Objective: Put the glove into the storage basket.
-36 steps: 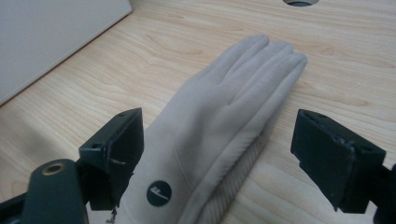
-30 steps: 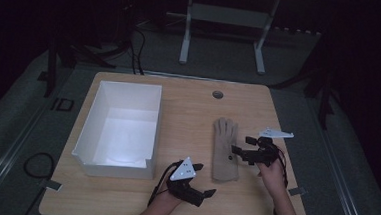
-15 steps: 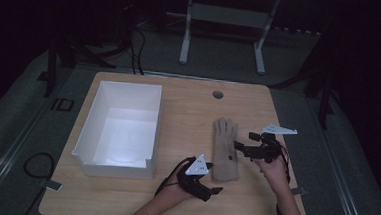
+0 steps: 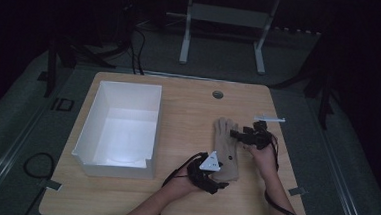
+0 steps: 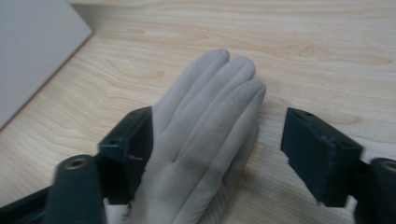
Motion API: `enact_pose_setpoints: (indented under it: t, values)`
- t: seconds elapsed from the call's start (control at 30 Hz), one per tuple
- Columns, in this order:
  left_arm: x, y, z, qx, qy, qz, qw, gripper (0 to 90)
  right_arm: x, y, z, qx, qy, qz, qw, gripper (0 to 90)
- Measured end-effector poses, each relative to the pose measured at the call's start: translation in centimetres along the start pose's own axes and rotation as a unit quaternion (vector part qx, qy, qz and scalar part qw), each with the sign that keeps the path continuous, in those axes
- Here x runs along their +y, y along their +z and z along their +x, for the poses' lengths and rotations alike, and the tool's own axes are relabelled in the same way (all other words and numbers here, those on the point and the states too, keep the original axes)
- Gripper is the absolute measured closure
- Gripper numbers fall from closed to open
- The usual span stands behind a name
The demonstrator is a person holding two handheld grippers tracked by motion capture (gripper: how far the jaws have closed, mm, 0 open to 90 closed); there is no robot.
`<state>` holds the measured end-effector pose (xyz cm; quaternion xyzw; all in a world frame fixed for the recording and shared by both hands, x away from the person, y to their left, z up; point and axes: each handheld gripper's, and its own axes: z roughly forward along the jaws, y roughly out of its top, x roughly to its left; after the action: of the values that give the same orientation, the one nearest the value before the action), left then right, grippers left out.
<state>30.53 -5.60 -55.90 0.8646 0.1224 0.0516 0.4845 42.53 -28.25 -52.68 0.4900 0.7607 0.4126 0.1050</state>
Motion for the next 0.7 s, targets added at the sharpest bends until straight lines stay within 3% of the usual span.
enact_pose_setpoints:
  t: [0.17,0.27,0.37,0.43,0.5,0.6,0.7]
  values:
    - [-0.1,0.6,0.4,-0.009,0.004,0.029,0.9995,39.3,-0.4,1.7,-0.4,-0.001,0.015,0.032,0.9994,29.6]
    - [-0.3,0.7,0.7,-0.014,-0.004,0.032,0.9994,41.0,-0.7,2.8,-0.5,0.003,0.017,0.059,0.9981,29.6]
    - [-0.5,0.8,0.9,-0.014,0.001,0.044,0.9989,41.0,-0.7,3.0,-0.7,0.025,0.022,0.069,0.9971,40.5]
    - [-0.6,1.0,0.9,-0.013,0.002,0.047,0.9988,41.1,-0.7,3.0,-0.4,0.043,0.011,0.074,0.9963,55.5]
    - [-0.6,1.1,0.7,-0.008,0.009,0.050,0.9987,41.0,-0.6,2.8,0.0,0.034,-0.009,0.074,0.9966,63.8]
    - [-0.8,1.1,0.5,-0.005,0.023,0.053,0.9983,40.9,-0.4,2.7,0.7,0.014,-0.034,0.077,0.9964,68.1]
    - [-0.9,1.1,0.4,0.001,0.036,0.059,0.9976,41.5,-0.3,2.8,1.1,0.005,-0.043,0.077,0.9961,69.1]
